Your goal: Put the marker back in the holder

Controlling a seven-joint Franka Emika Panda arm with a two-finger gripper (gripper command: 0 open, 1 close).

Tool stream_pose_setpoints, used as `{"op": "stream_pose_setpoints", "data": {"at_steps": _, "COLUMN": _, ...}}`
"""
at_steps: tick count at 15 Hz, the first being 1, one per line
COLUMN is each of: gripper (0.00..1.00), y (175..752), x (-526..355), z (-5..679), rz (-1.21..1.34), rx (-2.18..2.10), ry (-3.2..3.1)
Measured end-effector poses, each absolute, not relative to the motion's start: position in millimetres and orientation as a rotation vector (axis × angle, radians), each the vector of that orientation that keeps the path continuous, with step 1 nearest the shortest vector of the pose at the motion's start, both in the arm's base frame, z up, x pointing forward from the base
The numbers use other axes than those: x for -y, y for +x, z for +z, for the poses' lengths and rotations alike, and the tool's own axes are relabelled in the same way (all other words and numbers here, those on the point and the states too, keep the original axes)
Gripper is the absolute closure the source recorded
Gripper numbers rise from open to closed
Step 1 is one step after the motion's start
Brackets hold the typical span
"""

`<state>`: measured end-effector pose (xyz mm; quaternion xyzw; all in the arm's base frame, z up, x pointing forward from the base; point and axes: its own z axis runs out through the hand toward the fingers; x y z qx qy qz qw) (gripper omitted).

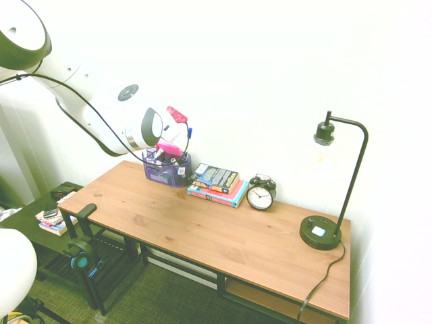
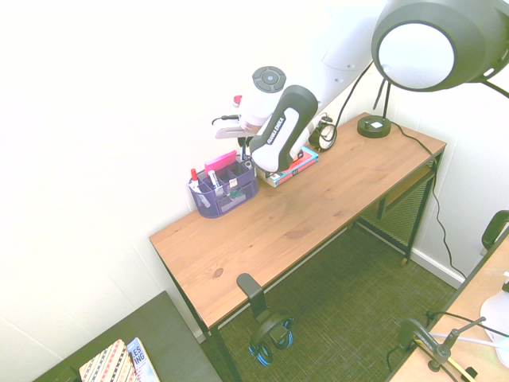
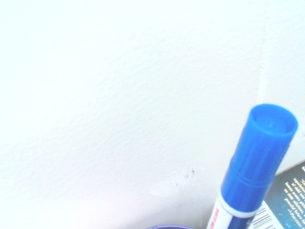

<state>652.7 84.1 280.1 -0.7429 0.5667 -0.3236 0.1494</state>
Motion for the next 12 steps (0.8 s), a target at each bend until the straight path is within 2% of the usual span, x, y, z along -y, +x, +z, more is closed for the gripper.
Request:
{"op": "stream_pose_setpoints", "data": {"at_steps": 8, "gripper": 0.0, "y": 658, "x": -81, "z": 289, "rz": -0.934, "rx": -1.636, "ry": -2.123}}
{"op": "stream_pose_setpoints", "data": {"at_steps": 12, "gripper": 0.0, "y": 636, "x": -78, "z": 308, "rz": -0.925, "rx": -1.594, "ry": -2.087}}
